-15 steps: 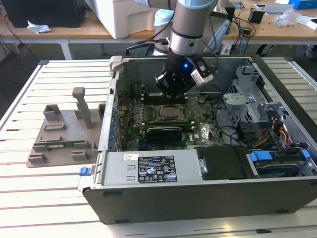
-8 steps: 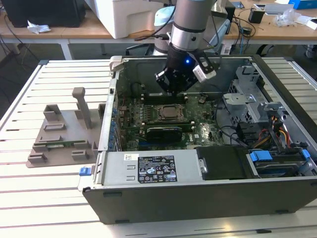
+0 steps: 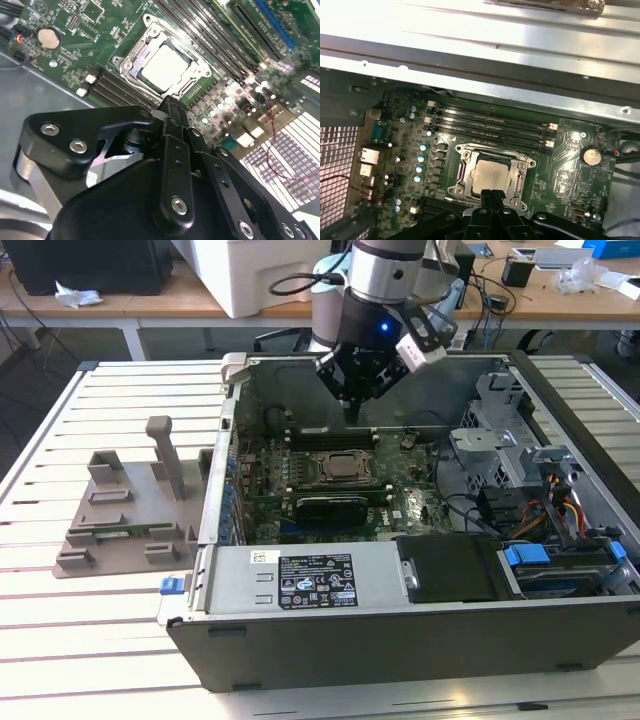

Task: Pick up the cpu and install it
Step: 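Install the second cpu locking lever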

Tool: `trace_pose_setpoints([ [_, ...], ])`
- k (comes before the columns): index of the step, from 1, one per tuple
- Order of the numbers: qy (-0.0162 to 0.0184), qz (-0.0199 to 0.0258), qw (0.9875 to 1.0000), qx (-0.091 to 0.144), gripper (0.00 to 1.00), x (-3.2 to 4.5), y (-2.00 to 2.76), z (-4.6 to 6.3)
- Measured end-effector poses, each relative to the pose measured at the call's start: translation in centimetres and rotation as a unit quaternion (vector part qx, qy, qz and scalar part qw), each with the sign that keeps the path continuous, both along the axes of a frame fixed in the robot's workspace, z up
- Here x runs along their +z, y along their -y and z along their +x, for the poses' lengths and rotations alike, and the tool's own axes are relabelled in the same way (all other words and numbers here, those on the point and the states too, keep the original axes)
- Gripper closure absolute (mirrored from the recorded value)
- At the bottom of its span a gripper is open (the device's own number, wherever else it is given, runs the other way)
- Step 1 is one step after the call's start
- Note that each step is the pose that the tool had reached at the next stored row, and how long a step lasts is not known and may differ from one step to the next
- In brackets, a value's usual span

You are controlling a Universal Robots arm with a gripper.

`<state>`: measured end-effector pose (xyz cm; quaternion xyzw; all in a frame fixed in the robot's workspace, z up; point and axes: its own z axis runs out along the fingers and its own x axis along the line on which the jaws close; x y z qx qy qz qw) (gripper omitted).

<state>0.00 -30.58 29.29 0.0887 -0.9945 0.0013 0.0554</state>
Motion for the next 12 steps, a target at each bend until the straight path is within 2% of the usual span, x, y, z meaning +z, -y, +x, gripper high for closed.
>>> trace_pose_setpoints([
  [2, 0.0, -0.0001, 1.0, 0.0, 0.89, 0.69, -0.01, 0.0],
  [3, 0.0, 0.0, 1.0, 0.0, 0.89, 1.43, 0.0, 0.0],
  [5, 0.0, -0.0001, 1.0, 0.0, 0.89, 2.21, -0.01, 0.0],
  [12, 0.0, 0.0, 1.0, 0.0, 0.89, 2.24, -0.01, 0.0],
])
